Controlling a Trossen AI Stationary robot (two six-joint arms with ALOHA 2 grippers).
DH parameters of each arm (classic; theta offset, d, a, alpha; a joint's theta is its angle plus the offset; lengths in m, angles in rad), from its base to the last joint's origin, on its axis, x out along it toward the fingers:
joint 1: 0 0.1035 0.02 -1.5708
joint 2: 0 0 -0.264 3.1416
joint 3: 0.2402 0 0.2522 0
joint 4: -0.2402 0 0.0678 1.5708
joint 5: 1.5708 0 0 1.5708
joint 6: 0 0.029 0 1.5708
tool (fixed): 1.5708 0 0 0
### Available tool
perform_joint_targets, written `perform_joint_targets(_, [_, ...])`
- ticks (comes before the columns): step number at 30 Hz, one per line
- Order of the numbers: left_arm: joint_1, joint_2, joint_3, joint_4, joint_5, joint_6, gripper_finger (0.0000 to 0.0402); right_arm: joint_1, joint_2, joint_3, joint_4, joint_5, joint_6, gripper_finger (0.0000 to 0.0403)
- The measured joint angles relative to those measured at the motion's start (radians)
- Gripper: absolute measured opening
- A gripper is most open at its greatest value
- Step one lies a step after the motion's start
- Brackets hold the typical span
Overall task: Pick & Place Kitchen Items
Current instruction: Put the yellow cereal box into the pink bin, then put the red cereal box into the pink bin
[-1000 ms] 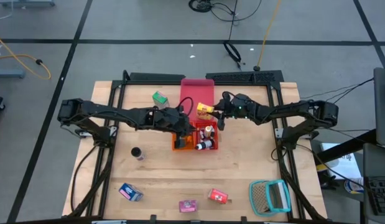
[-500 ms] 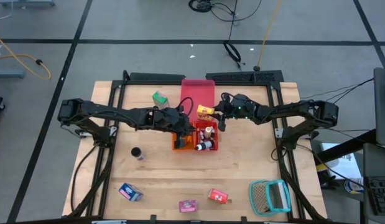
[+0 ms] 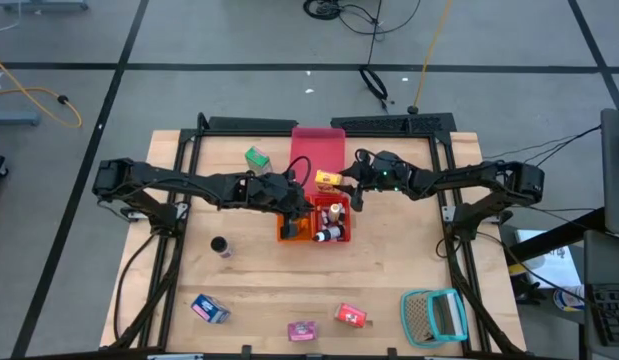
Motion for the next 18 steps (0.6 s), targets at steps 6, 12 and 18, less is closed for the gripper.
perform_joint_targets(6, [0.0,0.0,0.0,0.0,0.0,0.0,0.0042,0.0,0.0,0.0,-0.002,0.0,0.0,0.0206])
perform_joint_targets(12, [0.0,0.0,0.0,-0.001,0.0,0.0,0.0042,0.003,-0.028,0.0,0.007,0.002,-0.002,0.0222])
perform_joint_targets(18, [-0.001,0.0,0.0,-0.001,0.0,-0.005,0.0042,0.029,-0.161,0.0,-0.041,0.002,-0.017,0.0228])
